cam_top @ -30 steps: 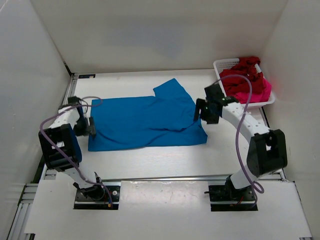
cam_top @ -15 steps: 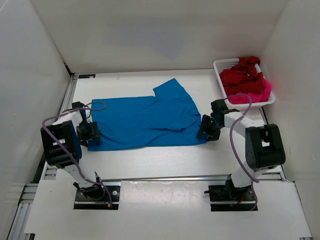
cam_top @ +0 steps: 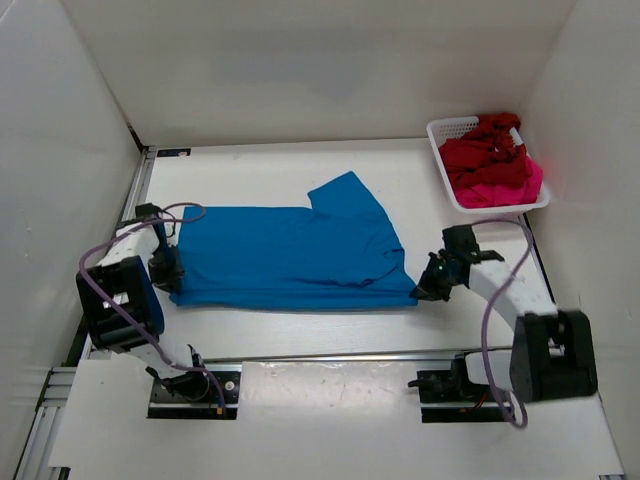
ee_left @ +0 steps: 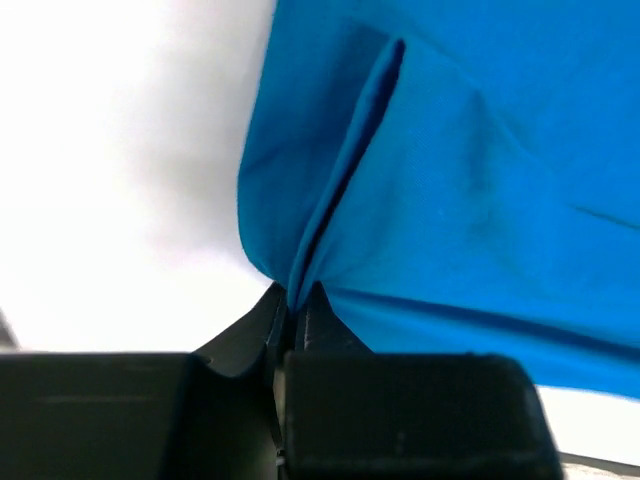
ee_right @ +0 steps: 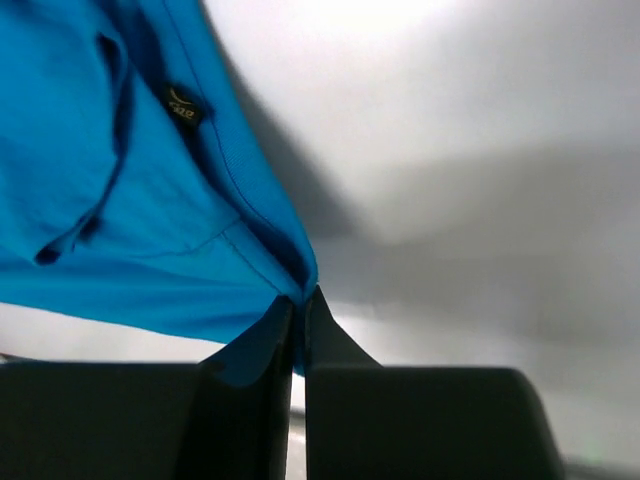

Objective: Fold and stack the t-shirts
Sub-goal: Fold the flattened tshirt in 1/3 of the way

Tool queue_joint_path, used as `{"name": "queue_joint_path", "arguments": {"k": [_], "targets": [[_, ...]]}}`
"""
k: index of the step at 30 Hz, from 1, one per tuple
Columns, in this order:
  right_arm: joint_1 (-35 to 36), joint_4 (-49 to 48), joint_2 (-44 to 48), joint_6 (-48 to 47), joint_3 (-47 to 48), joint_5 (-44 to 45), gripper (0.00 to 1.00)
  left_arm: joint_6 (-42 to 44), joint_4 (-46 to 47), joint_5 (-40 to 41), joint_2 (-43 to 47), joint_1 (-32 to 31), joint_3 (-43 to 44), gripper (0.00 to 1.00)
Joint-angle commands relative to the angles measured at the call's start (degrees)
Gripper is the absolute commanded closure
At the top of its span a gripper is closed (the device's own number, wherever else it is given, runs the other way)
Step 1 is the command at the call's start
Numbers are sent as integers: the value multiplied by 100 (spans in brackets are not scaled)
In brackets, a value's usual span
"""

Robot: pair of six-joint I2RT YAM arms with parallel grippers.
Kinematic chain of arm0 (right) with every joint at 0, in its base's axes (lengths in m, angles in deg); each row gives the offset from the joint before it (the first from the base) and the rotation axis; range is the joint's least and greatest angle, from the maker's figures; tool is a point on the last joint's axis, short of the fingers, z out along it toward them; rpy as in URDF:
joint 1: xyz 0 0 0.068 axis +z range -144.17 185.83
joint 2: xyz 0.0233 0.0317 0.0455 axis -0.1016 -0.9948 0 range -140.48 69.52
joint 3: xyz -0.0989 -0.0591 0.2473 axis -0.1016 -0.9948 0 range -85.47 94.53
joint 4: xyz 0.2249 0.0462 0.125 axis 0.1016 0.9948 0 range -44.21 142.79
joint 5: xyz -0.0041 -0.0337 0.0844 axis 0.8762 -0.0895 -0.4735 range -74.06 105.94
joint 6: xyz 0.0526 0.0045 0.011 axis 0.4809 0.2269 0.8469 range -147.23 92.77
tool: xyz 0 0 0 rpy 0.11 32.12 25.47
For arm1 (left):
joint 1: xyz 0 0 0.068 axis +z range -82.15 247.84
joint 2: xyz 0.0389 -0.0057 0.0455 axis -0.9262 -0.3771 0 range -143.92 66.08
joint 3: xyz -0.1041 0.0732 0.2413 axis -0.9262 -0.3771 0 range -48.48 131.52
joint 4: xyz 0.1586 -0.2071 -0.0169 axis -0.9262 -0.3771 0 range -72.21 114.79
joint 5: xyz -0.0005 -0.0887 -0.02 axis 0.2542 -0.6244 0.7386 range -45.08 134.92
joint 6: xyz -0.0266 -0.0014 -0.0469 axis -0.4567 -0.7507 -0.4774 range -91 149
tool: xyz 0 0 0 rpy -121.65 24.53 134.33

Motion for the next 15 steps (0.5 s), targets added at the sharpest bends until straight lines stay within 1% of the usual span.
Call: {"name": "queue_joint_path", "arguments": {"k": [1,2,3,4,6,8,9,10,11,12,13,14,15], "targets": [[-93,953,1092,342,-534,552,100,45,-390,1035,703,74,-188,90],[-93,1207,1331,613,-658,553,100,45,-460,1114,765,74,-241,90],[-93,1314,1786,755,-773,605,100,45,-583,1115,826,74,-302,90],[-93,1384,2008,904,-1026,606,100,45,-645,1115,931,74,-468,90],[-93,1569,2378,1318,-1265,606,100,45,-707,1053,993,74,-680,85],[-93,1665,2827,1520,-1582,606,100,45,-760,1106,1073,74,-1084,71],[-93,1727,3045,1591,-1670,606,90,45,-681,1193,1169,74,-1216,59],[-93,1728,3117,1652,-1740,606,77,45,-602,1264,1283,74,-1400,31],[-93,1728,3170,1653,-1802,606,63,45,-454,1334,1345,74,-1402,25],[-93,1728,3171,1540,-1802,606,51,45,-400,1474,1398,74,-1402,19],[-93,1728,3171,1452,-1724,606,50,45,-399,1536,1450,74,-1349,13],[-41,1728,3171,1346,-1532,606,50,45,-338,1606,1573,74,-1079,13],[-41,1728,3110,1250,-1443,606,50,45,-277,1799,1643,74,-885,11]]}}
